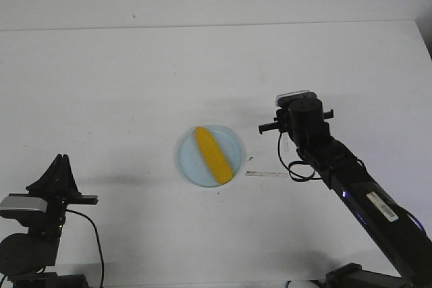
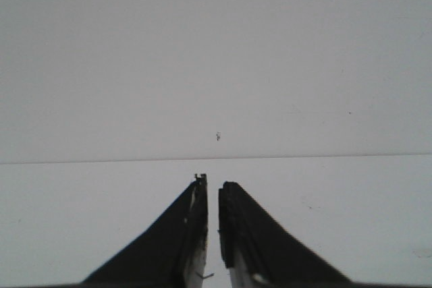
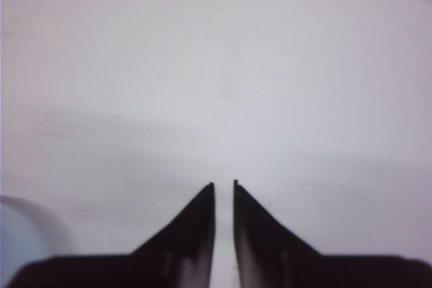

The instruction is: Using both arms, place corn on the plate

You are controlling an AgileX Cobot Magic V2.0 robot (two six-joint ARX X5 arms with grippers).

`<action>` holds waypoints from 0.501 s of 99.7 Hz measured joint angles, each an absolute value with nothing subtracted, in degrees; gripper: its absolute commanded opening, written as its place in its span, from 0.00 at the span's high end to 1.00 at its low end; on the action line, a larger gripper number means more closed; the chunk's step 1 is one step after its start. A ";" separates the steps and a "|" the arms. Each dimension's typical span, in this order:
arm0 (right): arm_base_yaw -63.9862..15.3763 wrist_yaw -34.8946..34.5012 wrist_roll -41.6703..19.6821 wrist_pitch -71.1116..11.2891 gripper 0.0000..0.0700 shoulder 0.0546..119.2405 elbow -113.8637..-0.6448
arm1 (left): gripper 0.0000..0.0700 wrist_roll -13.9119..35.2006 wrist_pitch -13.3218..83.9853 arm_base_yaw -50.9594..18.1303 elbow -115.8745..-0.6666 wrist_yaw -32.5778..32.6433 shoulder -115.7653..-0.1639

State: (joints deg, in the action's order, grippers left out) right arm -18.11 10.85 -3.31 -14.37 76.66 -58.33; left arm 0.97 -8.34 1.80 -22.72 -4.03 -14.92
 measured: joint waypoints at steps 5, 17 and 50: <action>-16.32 9.10 -1.54 -12.80 0.98 74.87 -55.46 | 0.92 0.97 -8.34 1.80 -22.72 -4.03 -14.92; -11.22 2.42 1.34 -9.96 0.98 69.82 -49.56 | 0.92 0.97 -8.34 1.80 -22.72 -4.03 -14.92; -1.04 0.43 0.62 0.69 0.98 54.78 -35.20 | 0.92 0.97 -8.34 1.80 -22.72 -4.03 -14.92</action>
